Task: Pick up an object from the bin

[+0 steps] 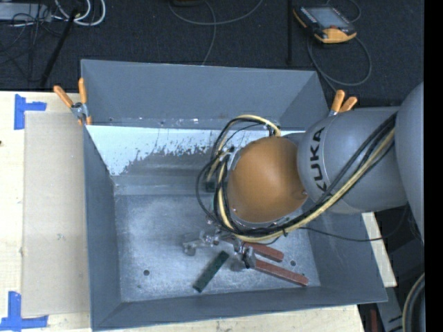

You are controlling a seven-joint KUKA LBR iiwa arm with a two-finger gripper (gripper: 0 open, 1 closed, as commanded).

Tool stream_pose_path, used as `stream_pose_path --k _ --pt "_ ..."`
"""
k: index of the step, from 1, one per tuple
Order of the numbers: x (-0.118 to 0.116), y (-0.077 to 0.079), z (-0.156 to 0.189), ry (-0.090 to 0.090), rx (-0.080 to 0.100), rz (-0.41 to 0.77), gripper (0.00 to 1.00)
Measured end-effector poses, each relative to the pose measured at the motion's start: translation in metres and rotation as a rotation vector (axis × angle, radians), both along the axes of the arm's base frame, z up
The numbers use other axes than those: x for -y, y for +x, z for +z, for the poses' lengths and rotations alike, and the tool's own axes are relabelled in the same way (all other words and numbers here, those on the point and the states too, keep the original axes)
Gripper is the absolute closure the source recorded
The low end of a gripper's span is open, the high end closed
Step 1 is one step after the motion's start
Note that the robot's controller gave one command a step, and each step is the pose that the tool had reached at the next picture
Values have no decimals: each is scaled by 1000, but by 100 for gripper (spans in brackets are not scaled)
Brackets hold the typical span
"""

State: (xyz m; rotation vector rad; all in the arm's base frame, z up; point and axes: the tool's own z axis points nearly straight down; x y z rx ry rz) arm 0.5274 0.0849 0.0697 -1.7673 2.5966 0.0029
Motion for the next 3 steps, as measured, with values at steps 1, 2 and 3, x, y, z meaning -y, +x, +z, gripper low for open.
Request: stream_pose_path --k 1,2,3 --pt "0 0 0 0 1 -3 100" --pt "-9 -28 111 0 6 60 100" --pt "-19 -28 203 1 9 67 100"
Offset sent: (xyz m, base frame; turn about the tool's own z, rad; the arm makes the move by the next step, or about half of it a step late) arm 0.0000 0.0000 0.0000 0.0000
